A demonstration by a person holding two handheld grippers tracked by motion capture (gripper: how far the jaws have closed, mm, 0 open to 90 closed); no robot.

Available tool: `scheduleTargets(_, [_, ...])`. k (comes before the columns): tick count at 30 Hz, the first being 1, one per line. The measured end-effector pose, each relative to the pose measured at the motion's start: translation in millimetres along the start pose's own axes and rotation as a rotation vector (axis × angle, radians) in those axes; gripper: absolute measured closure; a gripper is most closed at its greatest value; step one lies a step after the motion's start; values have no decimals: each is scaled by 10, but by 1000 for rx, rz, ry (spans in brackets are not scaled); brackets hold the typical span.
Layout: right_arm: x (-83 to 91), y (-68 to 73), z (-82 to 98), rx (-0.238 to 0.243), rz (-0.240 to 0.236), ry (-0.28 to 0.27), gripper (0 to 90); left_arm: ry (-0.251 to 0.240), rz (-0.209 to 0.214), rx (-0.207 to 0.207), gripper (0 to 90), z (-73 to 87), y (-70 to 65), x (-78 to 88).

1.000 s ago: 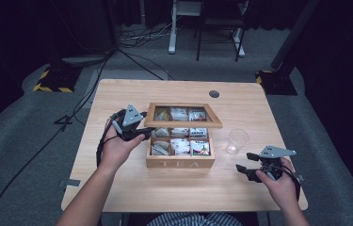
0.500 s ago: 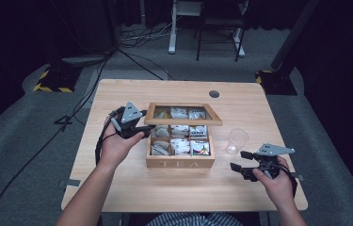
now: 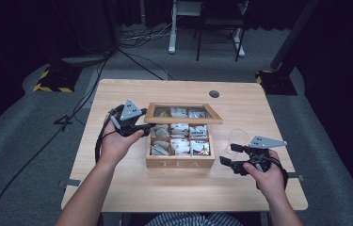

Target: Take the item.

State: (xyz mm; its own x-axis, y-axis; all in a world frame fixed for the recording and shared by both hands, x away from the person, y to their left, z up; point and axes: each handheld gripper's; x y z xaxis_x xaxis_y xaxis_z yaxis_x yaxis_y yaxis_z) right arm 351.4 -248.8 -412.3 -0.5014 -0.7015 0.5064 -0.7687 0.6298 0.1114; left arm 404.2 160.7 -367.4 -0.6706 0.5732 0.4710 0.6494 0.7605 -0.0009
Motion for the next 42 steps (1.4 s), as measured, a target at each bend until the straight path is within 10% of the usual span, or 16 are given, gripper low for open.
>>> scheduleTargets(22, [-911,608,-526,134,-44,15,445,-18,8,0,452,-17,23,-1])
scheduleTargets(42, [-1621,905,-609,185,-90,63,650,-25,-6,-20,455,-9,5,-8])
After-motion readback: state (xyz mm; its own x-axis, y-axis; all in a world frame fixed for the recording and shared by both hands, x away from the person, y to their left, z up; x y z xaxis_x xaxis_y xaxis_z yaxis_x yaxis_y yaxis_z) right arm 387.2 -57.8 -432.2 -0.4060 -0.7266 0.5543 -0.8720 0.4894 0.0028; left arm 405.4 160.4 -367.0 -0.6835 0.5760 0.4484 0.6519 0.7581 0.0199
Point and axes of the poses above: each handheld gripper's, and its own axes: x roughly backward along the jaws, z roughly out of its underside, y roughly to its left, and after that the axes turned 4 degrees about x, right-handed
